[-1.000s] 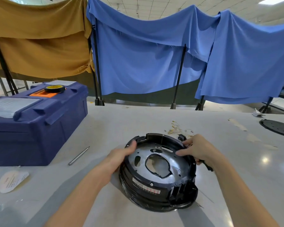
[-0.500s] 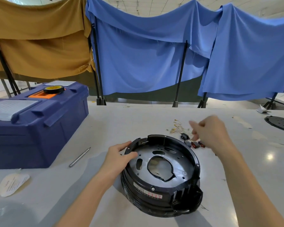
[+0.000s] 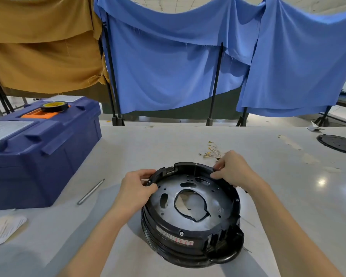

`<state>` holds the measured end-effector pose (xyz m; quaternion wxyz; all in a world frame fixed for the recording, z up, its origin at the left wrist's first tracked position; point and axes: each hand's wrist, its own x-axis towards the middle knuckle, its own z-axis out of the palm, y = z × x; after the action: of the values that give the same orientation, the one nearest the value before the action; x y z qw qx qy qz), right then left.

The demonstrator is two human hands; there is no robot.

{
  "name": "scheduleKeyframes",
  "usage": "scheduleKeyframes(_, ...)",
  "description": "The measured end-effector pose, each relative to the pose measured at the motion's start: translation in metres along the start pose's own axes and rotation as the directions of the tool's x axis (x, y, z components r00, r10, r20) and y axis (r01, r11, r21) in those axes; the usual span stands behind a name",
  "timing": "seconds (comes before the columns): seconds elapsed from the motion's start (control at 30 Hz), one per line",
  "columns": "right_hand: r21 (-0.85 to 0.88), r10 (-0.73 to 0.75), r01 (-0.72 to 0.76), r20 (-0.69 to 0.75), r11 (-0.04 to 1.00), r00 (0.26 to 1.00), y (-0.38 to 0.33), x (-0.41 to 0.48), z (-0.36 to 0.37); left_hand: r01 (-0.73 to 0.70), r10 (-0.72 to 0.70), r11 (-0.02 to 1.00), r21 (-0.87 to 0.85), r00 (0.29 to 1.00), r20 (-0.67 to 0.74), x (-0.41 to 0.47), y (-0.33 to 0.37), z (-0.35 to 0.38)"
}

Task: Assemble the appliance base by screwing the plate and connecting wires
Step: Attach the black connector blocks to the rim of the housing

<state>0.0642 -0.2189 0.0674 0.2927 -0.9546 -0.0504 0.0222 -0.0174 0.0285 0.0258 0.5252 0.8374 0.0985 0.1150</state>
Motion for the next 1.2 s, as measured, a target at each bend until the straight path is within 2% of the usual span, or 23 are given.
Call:
scheduleKeyframes(0.07, 0.021, -0.029, 0.029, 0.001, 0.999, 1.0, 0.002, 0.002, 0.002, -0.008, 0.005, 0.998, 0.066, 0.999, 0.038, 0.002, 0.001, -0.004)
scheduleKeyframes(0.13, 0.042, -0.075, 0.074, 0.021, 0.996, 0.997, 0.001, 0.003, 0.003, -0.051, 0.04, 0.978, 0.201, 0.998, 0.055, 0.004, 0.004, -0.008)
scheduleKeyframes(0.23, 0.016, -0.18, 0.179, 0.027, 0.984, 0.983, -0.006, 0.001, 0.007, -0.117, 0.129, 0.894, 0.433, 0.992, 0.001, 0.007, 0.009, -0.009)
scheduleKeyframes(0.3, 0.051, -0.207, 0.207, 0.006, 0.977, 0.978, -0.007, -0.002, 0.007, -0.119, 0.151, 0.859, 0.497, 0.988, -0.025, 0.009, 0.011, -0.008)
scheduleKeyframes(0.37, 0.108, -0.198, 0.197, 0.001, 0.975, 0.98, -0.004, -0.003, 0.002, -0.112, 0.152, 0.847, 0.52, 0.988, -0.034, 0.008, 0.012, -0.007)
scheduleKeyframes(0.5, 0.083, -0.188, 0.183, 0.053, 0.98, 0.981, 0.001, -0.007, -0.001, -0.1, 0.144, 0.812, 0.576, 0.989, -0.032, 0.009, 0.012, -0.005)
scheduleKeyframes(0.63, 0.091, -0.121, 0.119, 0.019, 0.989, 0.992, 0.008, -0.012, -0.004, -0.093, 0.189, 0.704, 0.704, 0.98, -0.059, 0.008, 0.013, -0.002)
scheduleKeyframes(0.8, 0.047, -0.083, 0.073, 0.285, 0.996, 0.955, 0.009, -0.021, -0.017, -0.004, 0.128, 0.602, 0.799, 0.988, -0.091, 0.006, 0.019, -0.004)
scheduleKeyframes(0.93, -0.013, -0.095, 0.098, 0.17, 0.995, 0.981, 0.007, -0.017, -0.008, 0.032, 0.076, 0.539, 0.842, 0.993, -0.086, 0.006, 0.024, -0.006)
scheduleKeyframes(1.07, -0.017, -0.057, 0.06, 0.146, 0.998, 0.988, 0.005, -0.015, -0.005, 0.035, 0.08, 0.557, 0.83, 0.992, -0.096, 0.008, 0.021, -0.002)
scheduleKeyframes(1.2, -0.093, -0.004, 0.033, 0.298, 0.995, 0.955, 0.006, -0.018, -0.016, -0.072, 0.159, 0.623, 0.779, 0.987, -0.036, 0.023, 0.018, 0.004)
